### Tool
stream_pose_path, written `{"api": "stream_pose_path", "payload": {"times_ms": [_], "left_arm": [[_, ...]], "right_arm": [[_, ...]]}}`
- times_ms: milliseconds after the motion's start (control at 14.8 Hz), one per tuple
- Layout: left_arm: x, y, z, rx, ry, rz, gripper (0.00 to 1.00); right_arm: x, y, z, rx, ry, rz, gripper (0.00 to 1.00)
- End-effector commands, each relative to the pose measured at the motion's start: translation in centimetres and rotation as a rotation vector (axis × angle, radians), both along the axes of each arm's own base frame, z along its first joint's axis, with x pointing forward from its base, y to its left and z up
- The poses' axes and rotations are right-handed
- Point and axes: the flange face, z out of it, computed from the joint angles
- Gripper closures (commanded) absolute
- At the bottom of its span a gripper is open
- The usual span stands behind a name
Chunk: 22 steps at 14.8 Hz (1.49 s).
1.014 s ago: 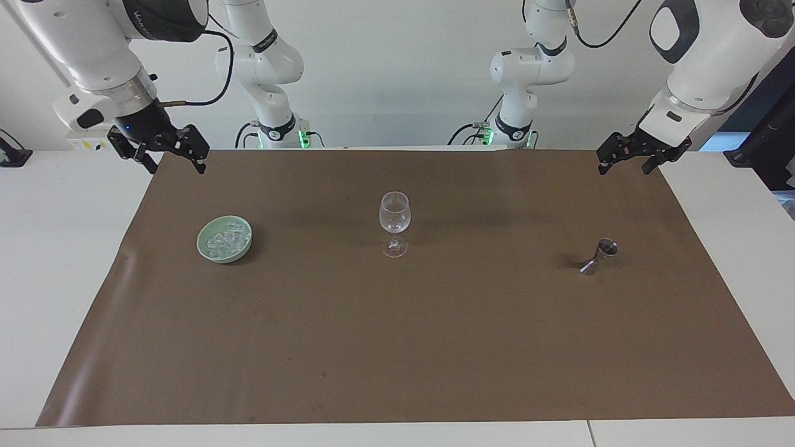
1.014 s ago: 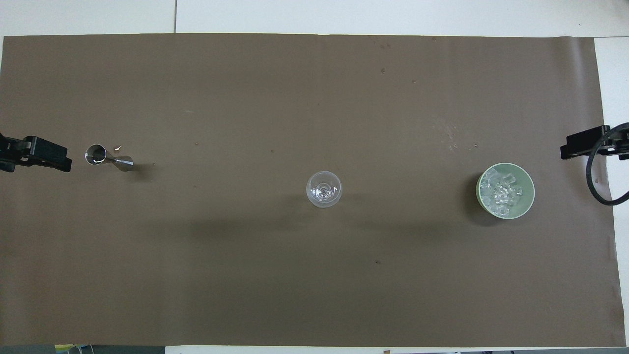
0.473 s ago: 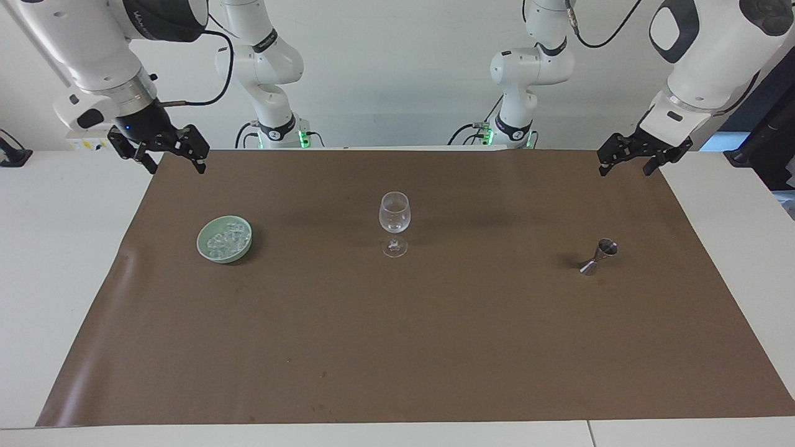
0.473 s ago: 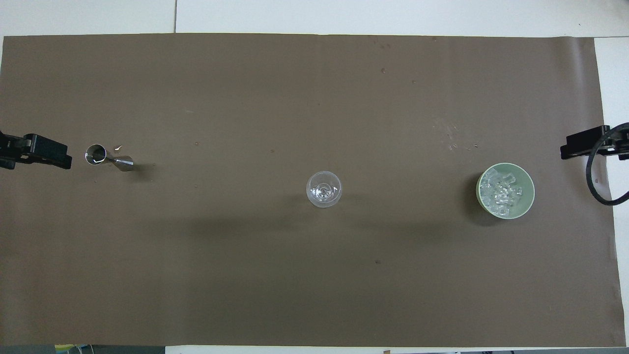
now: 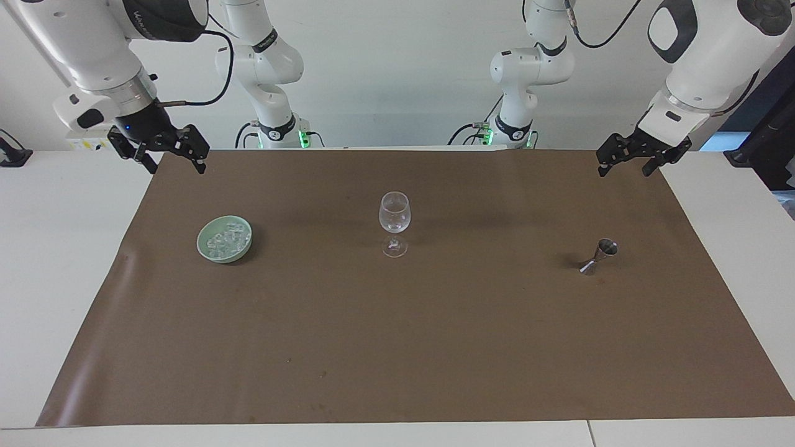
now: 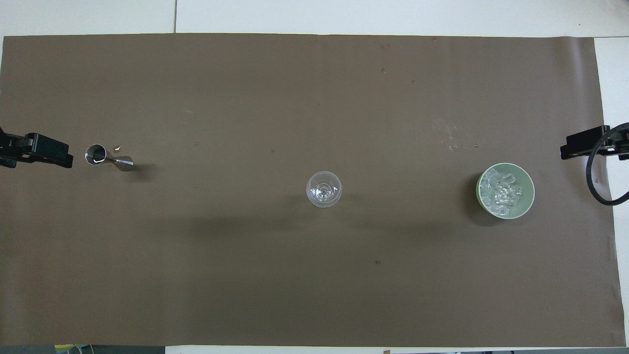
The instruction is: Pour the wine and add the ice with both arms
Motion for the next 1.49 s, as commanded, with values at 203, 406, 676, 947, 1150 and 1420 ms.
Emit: {"api": "stream_pose_path", "payload": {"times_ms": [203,406,676,947,1150,1420], "left_arm": [[6.2,0.9,-0.6,-0.022,0.007,0.012,0.00],[10.6,0.9,-3.2,-0.022,0.015,0.013,0.00],[15.1,0.9,-7.6,-0.019,0.010,0.015,0.00],[15.8,1.4,-9.1,-0.004,0.008,0.020,0.00],[13.5,1.3,-10.0,-0.007,0.065,0.029,0.00],[11.1,3.3,-12.2,0.014,0.126,0.312,0.00]], "right_arm": [[-0.7,0.0,0.2,0.014,0.009,0.005,0.00],[-0.7,0.0,0.2,0.014,0.009,0.005,0.00],[-0.7,0.0,0.2,0.014,0.009,0.005,0.00],[-0.7,0.0,0.2,0.014,0.011,0.006,0.00],[-0.7,0.0,0.2,0.014,0.011,0.005,0.00],[-0.7,0.0,0.2,0.014,0.009,0.006,0.00]]}}
